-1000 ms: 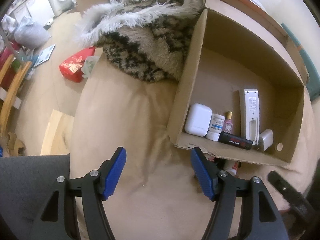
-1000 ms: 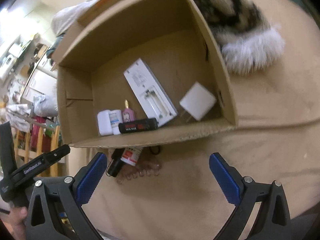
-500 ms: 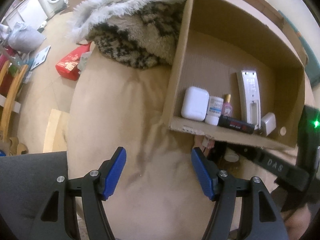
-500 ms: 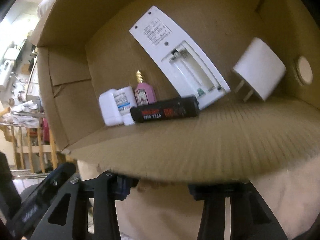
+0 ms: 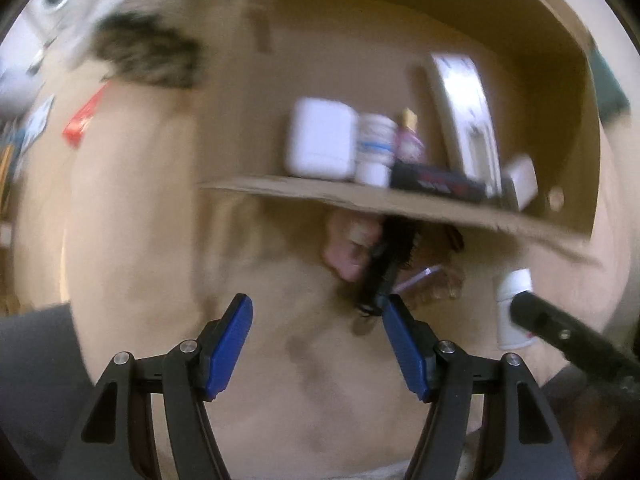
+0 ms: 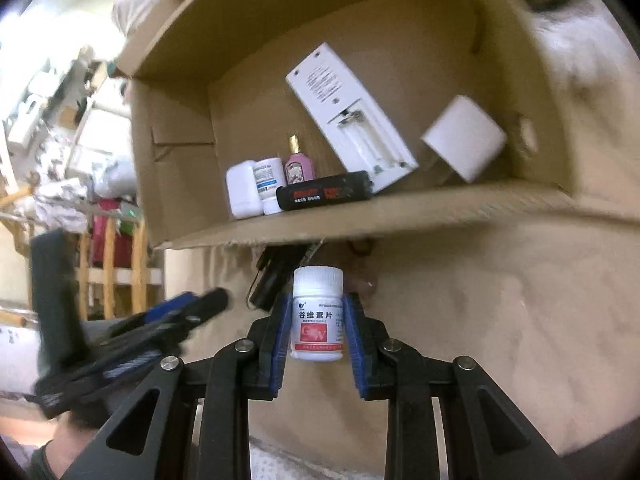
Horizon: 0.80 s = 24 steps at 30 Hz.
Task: Organize rigid objects
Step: 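Grasp black flashlight with left tool while right tool grasps white pill bottle, then carry flashlight and pill bottle up and into the box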
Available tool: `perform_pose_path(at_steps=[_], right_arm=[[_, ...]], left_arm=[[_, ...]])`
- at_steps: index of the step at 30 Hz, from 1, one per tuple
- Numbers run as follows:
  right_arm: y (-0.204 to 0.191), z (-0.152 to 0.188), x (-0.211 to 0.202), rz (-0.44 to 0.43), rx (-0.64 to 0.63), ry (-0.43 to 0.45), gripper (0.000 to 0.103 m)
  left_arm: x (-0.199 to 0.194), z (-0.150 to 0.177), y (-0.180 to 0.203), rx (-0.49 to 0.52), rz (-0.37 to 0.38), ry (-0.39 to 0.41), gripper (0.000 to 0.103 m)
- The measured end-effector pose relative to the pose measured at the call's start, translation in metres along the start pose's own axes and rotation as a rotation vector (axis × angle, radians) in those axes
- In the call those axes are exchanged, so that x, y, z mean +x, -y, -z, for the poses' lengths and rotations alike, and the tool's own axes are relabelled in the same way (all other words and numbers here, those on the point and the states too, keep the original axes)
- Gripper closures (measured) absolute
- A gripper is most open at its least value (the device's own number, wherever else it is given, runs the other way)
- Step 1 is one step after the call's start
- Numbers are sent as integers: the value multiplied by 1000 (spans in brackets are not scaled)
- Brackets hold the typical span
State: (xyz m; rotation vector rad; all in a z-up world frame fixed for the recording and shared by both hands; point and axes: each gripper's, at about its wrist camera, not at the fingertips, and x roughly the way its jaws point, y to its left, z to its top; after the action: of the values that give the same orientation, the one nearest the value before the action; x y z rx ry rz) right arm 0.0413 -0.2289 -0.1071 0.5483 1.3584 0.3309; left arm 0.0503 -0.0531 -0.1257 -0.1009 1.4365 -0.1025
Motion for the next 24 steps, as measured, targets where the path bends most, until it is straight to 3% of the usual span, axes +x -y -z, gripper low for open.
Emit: perform_pose_path(at_steps=[4, 6, 7, 9, 11, 17, 21, 24], right_arm=[[12, 4, -2, -7, 50, 29, 74], [9, 0, -7, 4, 28, 48, 74], [9, -2, -8, 5, 23, 54, 74], [14, -6, -13, -4, 32, 60, 75], [15, -7, -12, -10, 36, 61, 74], [14, -8, -15, -47, 52, 65, 74], [13, -8, -18, -63, 54, 68, 74], [12, -7, -19, -69, 50, 67, 74]], left_arm=[[20, -2, 31, 135, -15, -17, 46], [27, -2, 39, 170, -23, -28, 67], [28, -3, 41, 177, -9, -23, 67], [23, -2, 43, 189, 5, 6, 85], [20, 1, 46, 219, 36, 1, 86], [12, 21, 22, 168, 99, -63, 86], [7, 45, 13, 190, 84, -98, 86], [21, 64, 7, 195, 51, -175, 86]])
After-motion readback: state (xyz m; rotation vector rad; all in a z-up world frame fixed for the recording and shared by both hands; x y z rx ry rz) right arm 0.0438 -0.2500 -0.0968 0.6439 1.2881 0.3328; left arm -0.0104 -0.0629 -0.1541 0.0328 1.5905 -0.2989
